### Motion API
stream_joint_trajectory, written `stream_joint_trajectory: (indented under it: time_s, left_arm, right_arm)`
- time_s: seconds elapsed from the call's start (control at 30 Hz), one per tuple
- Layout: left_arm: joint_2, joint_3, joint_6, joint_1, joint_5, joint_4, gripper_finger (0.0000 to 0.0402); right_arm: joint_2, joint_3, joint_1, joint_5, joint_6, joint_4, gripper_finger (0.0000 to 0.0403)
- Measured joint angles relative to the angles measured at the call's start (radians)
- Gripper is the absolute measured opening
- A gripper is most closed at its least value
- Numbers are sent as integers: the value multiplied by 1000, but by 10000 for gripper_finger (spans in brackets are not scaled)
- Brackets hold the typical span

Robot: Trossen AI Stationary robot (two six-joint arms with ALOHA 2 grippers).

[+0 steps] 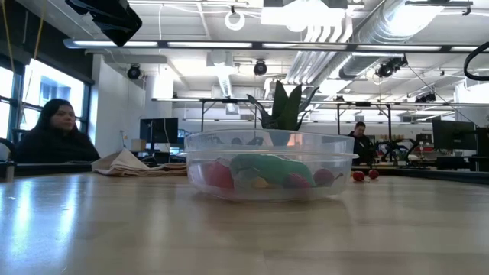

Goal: Pick and placing Produce into tupperware
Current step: Put the peach into the transparent container

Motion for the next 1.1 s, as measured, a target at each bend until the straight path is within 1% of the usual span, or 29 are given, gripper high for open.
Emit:
stream_joint_trajectory:
  time_s: [0.4,0.6,0.77,0.9,1.0,1.1]
  left_arm:
    - [0,0,0,0,0,0,83]
    - [0,0,0,0,0,0,83]
    - [0,0,0,0,0,0,83]
    - [0,0,0,0,0,0,83]
    - [0,0,0,0,0,0,83]
    - [0,0,0,0,0,0,83]
  right_arm:
    - [-6,1,0,4,-26,8,226]
    - [-53,1,0,53,-26,19,226]
    - [-93,9,0,118,-43,23,226]
    - [-118,57,-5,211,-111,26,226]
    - [-135,108,-30,296,-202,25,226]
    - [-137,174,-79,372,-351,26,226]
